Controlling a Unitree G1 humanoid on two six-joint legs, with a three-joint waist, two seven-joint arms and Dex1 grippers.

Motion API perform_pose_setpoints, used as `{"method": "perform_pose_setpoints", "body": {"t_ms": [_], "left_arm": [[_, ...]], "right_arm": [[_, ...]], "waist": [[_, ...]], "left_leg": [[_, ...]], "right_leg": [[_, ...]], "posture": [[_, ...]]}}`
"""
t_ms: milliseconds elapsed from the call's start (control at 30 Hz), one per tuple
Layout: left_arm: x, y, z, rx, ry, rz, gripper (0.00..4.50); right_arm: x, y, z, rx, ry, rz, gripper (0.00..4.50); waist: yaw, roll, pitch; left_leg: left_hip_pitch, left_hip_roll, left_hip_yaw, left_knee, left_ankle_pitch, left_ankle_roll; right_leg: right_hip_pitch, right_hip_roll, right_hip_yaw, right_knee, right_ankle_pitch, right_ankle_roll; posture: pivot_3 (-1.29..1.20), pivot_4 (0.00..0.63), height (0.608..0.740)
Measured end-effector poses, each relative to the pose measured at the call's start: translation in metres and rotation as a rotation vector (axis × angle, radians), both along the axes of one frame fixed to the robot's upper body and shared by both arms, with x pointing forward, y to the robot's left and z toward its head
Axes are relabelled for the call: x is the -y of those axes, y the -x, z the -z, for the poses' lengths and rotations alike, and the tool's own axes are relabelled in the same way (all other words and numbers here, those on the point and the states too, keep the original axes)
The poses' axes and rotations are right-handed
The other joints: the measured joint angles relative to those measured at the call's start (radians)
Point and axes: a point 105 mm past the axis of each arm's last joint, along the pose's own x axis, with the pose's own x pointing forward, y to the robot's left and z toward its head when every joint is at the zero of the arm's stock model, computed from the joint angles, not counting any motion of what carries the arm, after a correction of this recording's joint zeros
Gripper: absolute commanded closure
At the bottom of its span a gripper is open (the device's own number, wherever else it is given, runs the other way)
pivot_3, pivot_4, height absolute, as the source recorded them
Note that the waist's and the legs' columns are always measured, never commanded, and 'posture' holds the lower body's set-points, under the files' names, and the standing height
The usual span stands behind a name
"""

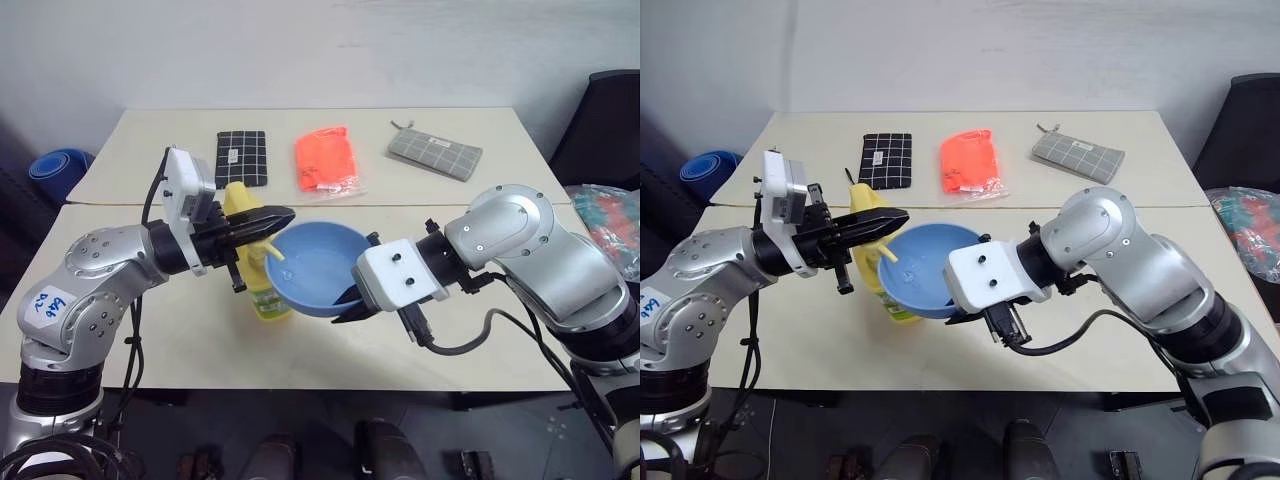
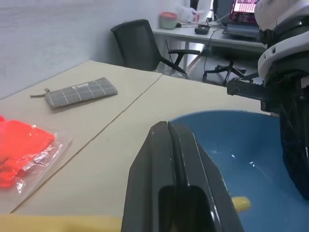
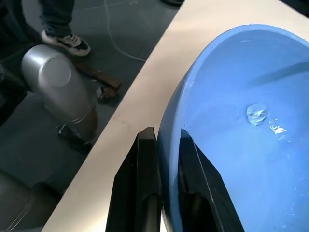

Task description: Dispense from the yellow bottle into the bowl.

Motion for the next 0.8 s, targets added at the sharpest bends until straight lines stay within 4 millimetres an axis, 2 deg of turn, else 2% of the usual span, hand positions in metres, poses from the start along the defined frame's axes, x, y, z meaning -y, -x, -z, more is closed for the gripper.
{"method": "perform_pose_setpoints", "body": {"t_ms": [67, 167, 233, 367, 467, 500, 600, 700, 800], "left_arm": [[-0.001, -0.001, -0.003, -0.012, 0.038, 0.01, 4.48], [-0.01, -0.003, -0.009, -0.023, 0.074, 0.02, 4.48], [-0.023, -0.002, -0.016, -0.012, 0.102, 0.016, 4.48], [-0.048, 0.01, -0.043, 0.104, 0.138, 0.025, 4.48], [-0.075, 0.017, -0.046, 0.11, 0.106, -0.033, 4.48], [-0.086, 0.018, -0.041, 0.092, 0.099, -0.066, 4.48], [-0.118, 0.025, -0.009, 0.028, 0.039, -0.166, 4.48], [-0.132, 0.036, 0.025, -0.046, -0.028, -0.219, 4.48], [-0.144, 0.047, 0.052, -0.095, -0.075, -0.278, 3.93]], "right_arm": [[0.003, -0.008, 0.004, -0.001, -0.015, 0.033, 4.5], [0.021, -0.024, 0.016, -0.01, -0.029, 0.098, 4.5], [0.042, -0.038, 0.026, -0.019, -0.023, 0.168, 4.5], [0.075, -0.058, 0.043, -0.056, -0.056, 0.273, 4.5], [0.097, -0.066, 0.06, -0.083, -0.07, 0.319, 4.5], [0.105, -0.068, 0.069, -0.092, -0.059, 0.332, 4.5], [0.122, -0.072, 0.1, -0.144, -0.062, 0.37, 4.5], [0.128, -0.08, 0.118, -0.128, -0.085, 0.375, 4.5], [0.138, -0.087, 0.132, -0.097, -0.077, 0.39, 4.5]], "waist": [[0.001, -0.001, 0.001], [0.0, -0.002, 0.002], [0.0, -0.005, 0.003], [-0.003, -0.006, 0.005], [-0.011, -0.006, 0.006], [-0.013, -0.006, 0.006], [-0.024, -0.005, 0.008], [-0.027, -0.004, 0.009], [-0.027, -0.004, 0.01]], "left_leg": [[0.0, 0.0, 0.0, 0.0, 0.0, 0.0], [-0.002, 0.0, 0.0, 0.0, 0.0, 0.0], [-0.008, 0.0, 0.0, 0.0, 0.0, 0.0], [-0.01, 0.0, 0.0, -0.002, 0.0, 0.0], [-0.009, 0.0, -0.001, -0.003, 0.0, 0.0], [-0.008, 0.0, 0.0, -0.003, 0.0, 0.0], [-0.008, 0.0, 0.0, -0.002, 0.0, 0.0], [-0.007, 0.001, 0.0, -0.001, 0.0, 0.0], [-0.007, 0.001, 0.0, -0.002, 0.0, 0.0]], "right_leg": [[0.0, 0.0, 0.0, 0.0, 0.0, 0.0], [0.0, 0.0, -0.001, -0.002, 0.0, 0.0], [-0.007, 0.0, -0.001, -0.002, 0.0, 0.0], [-0.009, 0.0, -0.003, -0.002, 0.0, 0.0], [-0.009, 0.001, -0.001, -0.003, 0.0, 0.0], [-0.009, 0.001, 0.0, -0.004, 0.0, 0.0], [-0.008, 0.001, 0.0, -0.004, 0.0, -0.001], [-0.008, 0.002, 0.001, -0.002, 0.001, -0.001], [-0.008, 0.002, 0.001, -0.003, 0.001, -0.001]], "posture": [[0.0, 0.15, 0.74], [0.0, 0.15, 0.74], [0.0, 0.15, 0.74], [0.0, 0.15, 0.74], [0.0, 0.15, 0.74], [0.0, 0.15, 0.74], [0.0, 0.15, 0.74], [0.0, 0.15, 0.74], [0.0, 0.15, 0.74]]}}
